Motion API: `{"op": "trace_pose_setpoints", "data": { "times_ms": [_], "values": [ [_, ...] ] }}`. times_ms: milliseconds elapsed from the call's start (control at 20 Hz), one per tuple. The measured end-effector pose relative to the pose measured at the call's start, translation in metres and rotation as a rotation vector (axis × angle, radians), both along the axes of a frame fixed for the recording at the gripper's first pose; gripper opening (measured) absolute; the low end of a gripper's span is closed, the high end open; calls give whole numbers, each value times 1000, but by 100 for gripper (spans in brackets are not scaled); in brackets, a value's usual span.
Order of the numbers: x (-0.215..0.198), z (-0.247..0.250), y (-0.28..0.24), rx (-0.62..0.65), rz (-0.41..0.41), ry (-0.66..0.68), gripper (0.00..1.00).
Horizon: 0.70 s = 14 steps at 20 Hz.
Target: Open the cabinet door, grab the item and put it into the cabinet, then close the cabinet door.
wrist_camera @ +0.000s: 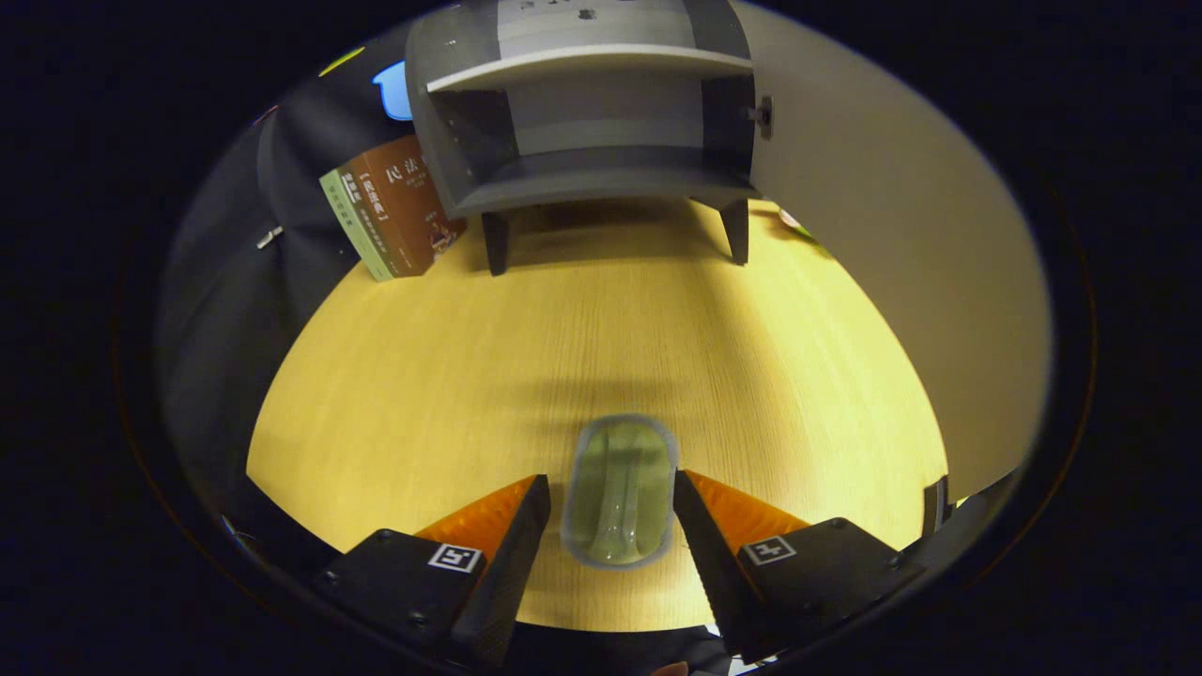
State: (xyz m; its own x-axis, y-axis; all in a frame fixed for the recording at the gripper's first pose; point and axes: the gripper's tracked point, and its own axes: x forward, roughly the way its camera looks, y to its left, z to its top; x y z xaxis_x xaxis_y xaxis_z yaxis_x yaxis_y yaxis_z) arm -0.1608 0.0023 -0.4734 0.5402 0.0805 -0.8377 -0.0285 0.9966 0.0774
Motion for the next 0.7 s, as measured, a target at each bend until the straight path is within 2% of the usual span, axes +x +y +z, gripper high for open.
{"op": "trace_pose_setpoints", "data": {
  "times_ms": [100,350,500,700],
  "values": [
    [0,-15,-7,-27,-20,22,75],
    [1,-19,-1,-65,32,25,20],
    [1,-14,0,-61,54,14,20],
    [8,33,5,16,15,-22,20]
  ]
}}
